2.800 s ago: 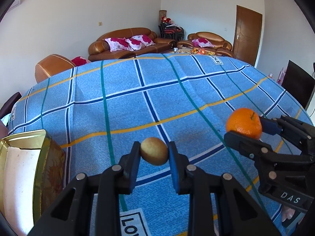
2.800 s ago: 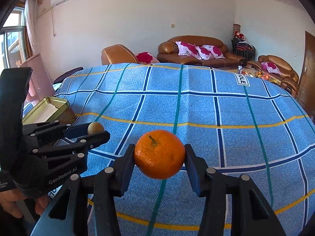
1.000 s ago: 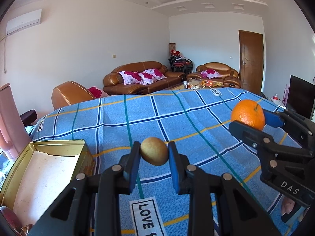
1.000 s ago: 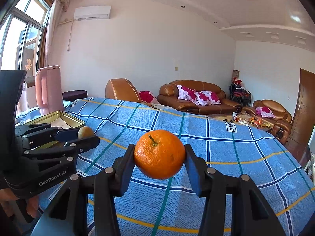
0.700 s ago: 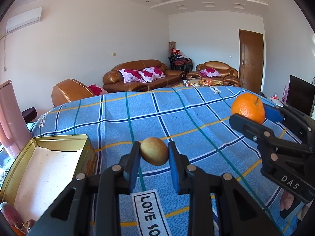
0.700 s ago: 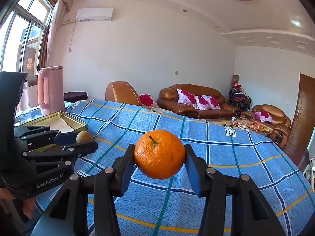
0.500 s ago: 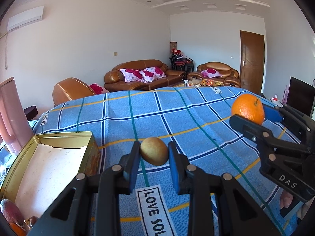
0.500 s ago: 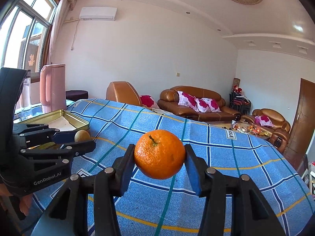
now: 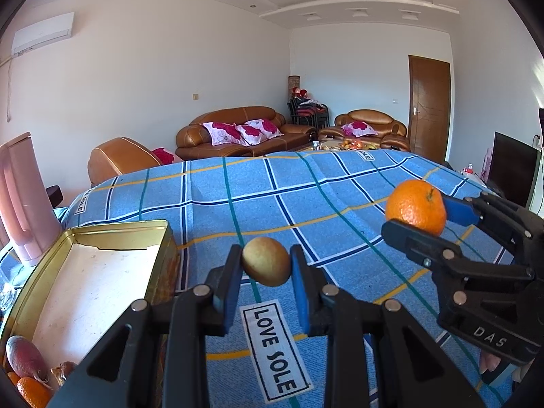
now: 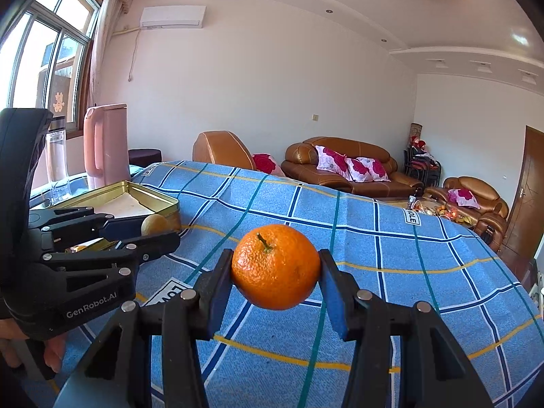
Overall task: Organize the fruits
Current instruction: 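Carry the orange and yellow round fruit in both tools over the gold tray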
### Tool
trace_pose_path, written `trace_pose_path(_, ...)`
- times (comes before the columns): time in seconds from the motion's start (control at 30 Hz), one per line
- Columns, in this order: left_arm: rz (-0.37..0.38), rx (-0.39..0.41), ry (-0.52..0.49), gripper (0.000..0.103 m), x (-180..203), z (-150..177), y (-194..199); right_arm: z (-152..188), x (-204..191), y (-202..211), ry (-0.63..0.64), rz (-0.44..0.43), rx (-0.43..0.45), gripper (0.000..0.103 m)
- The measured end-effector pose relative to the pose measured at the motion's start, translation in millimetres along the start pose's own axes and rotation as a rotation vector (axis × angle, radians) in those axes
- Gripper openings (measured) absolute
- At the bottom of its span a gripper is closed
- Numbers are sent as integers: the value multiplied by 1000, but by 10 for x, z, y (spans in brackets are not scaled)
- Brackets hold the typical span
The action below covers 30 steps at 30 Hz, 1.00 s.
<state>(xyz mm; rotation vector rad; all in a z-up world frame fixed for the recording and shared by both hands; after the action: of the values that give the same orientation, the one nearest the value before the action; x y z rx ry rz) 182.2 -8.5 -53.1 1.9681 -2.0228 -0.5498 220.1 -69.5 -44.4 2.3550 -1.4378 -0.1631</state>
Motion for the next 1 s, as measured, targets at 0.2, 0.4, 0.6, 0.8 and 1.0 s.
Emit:
trace_pose_path(0.2,-7,13,-1,29,-83,41,127,14,-221,64,15,-28,2,51)
trace_pose_path(0.4,-27,36,-3,29,-191,56,284,16,-402,95,22,-52,5,51)
trace_pose_path(0.6,-45,58,-2,29,-294,78,446,11,-563,108,20,-80,6,51)
trace_pose_path(0.8,-71,60,8,29,-442,133,538,1,-727,104,23,-109,7,51)
trace_pose_path(1.0,-83,55,25,29,-568,191,609,-8,-884,97,33,-144,-1,51)
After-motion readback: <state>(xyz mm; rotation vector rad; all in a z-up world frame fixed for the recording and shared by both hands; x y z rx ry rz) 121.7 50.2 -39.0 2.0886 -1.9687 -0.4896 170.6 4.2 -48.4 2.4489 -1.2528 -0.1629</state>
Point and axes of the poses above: each gripper's, at about its wrist camera, not at the fingertips, and y roughly against the way its jaws point, x to its right, z to its underside, the point moved 4 cm from there along -y, roughly the way its jaws point, and after that the axes turned 4 degrees about -z, right-handed, at the moved point
